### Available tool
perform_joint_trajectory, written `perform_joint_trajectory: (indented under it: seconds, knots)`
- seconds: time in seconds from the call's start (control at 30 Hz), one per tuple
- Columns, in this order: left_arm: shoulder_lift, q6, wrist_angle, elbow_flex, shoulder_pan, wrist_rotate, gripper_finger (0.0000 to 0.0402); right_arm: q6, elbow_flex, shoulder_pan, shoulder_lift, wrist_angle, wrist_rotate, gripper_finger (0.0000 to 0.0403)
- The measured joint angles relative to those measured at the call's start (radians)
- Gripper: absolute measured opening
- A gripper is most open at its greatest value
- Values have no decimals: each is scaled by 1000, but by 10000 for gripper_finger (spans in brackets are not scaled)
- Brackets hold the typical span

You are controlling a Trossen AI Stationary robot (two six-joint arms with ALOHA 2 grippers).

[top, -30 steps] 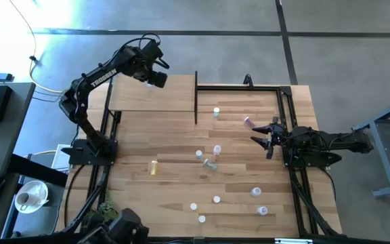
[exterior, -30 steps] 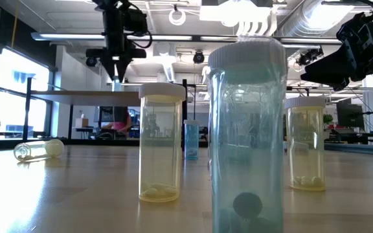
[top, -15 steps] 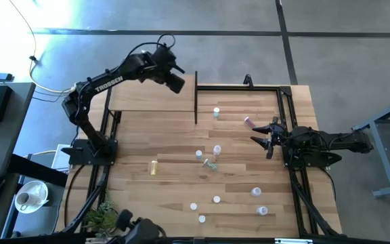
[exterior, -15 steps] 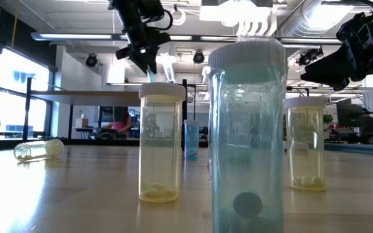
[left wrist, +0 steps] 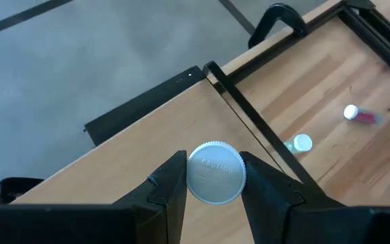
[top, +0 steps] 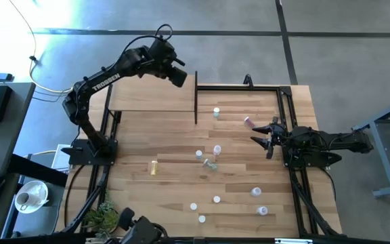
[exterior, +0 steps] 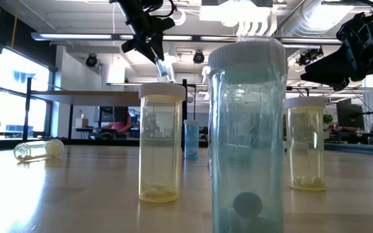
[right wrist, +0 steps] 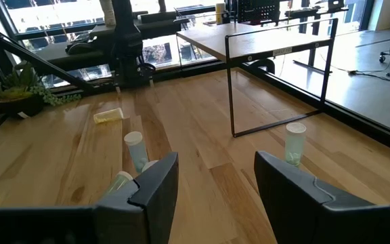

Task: Pick and place medicine bottles onto shelf by color
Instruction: Put the bottom left blue pill bottle on the shelf

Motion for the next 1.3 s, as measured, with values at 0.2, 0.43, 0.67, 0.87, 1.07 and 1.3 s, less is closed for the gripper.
perform_joint_trajectory:
  seconds: [0.2, 0.43, 0.67, 0.87, 1.07, 1.3]
  knots:
    - [24, -15, -40, 1, -21, -16, 111, 0, 0, 0, 0, 0, 0, 186]
    - [108, 12, -81, 0, -30, -49, 111, 0, 0, 0, 0, 0, 0, 186]
    - [125, 45, -111, 0, -31, -112, 111, 0, 0, 0, 0, 0, 0, 186]
    - [114, 45, -196, 0, -30, -249, 111, 1, 0, 0, 0, 0, 0, 186]
    - [114, 12, -207, 0, -28, -193, 111, 2, 0, 0, 0, 0, 0, 186]
    - [114, 3, -207, 0, -23, -200, 111, 2, 0, 0, 0, 0, 0, 186]
